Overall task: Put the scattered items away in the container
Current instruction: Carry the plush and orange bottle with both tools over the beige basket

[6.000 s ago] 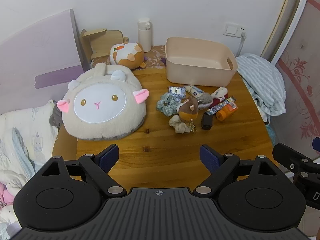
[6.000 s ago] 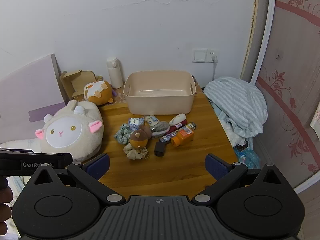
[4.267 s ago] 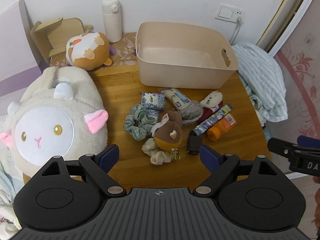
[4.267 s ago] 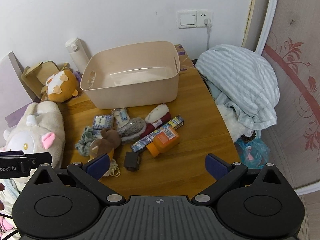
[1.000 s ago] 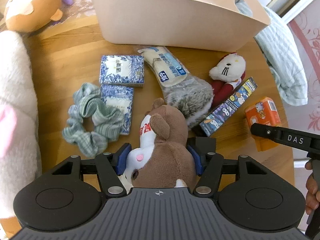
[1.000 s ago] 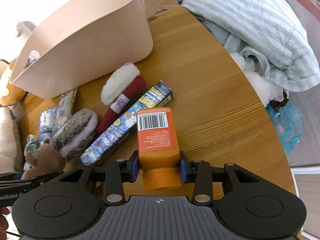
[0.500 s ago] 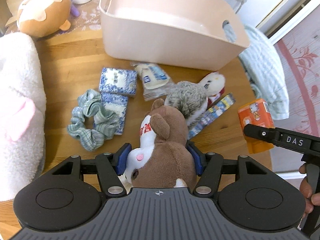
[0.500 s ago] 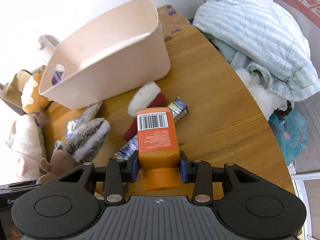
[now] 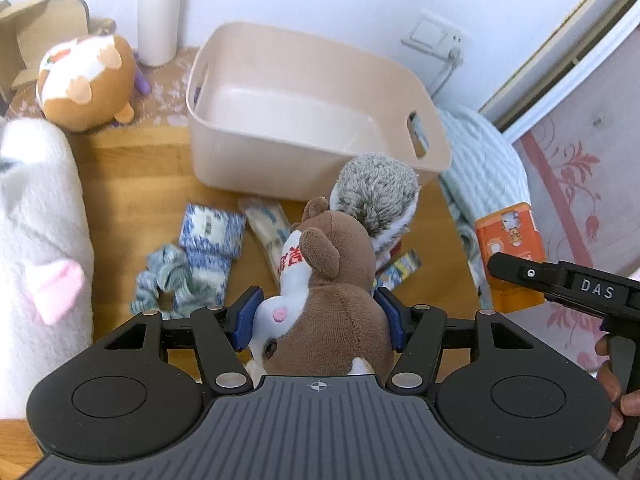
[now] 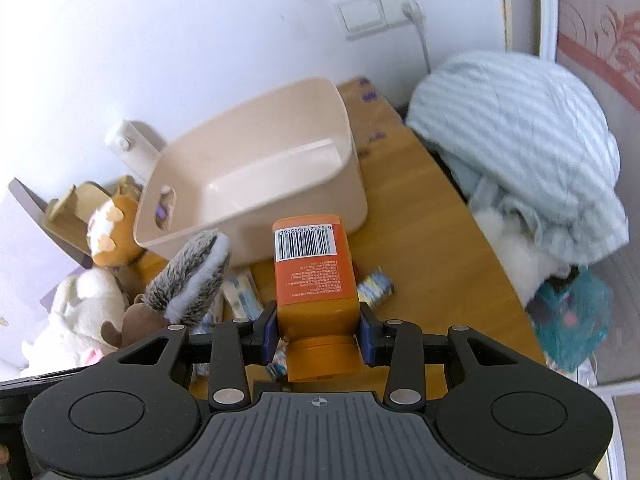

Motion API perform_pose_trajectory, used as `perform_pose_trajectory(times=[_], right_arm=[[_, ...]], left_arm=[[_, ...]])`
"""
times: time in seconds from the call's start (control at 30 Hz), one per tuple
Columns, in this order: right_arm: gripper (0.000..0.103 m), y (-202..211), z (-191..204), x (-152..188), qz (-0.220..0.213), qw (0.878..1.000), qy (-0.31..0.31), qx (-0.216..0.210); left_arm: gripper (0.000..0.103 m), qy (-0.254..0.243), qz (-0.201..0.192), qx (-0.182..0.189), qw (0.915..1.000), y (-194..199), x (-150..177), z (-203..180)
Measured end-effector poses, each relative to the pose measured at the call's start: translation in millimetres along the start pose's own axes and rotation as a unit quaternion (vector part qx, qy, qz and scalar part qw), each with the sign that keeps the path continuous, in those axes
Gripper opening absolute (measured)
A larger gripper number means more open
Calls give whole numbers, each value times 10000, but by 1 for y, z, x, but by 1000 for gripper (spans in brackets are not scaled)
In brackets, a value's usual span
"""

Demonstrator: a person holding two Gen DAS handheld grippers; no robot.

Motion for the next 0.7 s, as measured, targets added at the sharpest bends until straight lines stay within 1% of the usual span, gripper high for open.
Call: perform_pose_trajectory(times=[0.23,0.33,0.5,0.63,0.7], right_arm=[[36,9,1,-25,-351,9994,-70,33],[36,11,3,-39,-525,9986,-54,63],[37,10,9,-67,-764,9970,57,69],[37,9,12,-90,-1055,9941,112,227],[37,7,9,-101,-1224,9917,-24,399]], left_arm=[[62,-96,-216,147,9996,17,-19,-6],[62,-172,-390,179,9989,23,-32,-12],[62,-319,-533,356,9974,24,-55,-21],[62,-278,-653,413,9966,20,-74,-26],[62,-325,-704,404,9962,17,-83,-29]])
Point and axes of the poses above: each gripper's, at about its wrist camera, not at the fingertips, and y roughly against the way its jaws point, z to its left, x to its underside, the point moved 7 cm from there along -y, roughly the way its jaws point, and after that the axes turned 9 degrees about y, right-handed, at the moved point
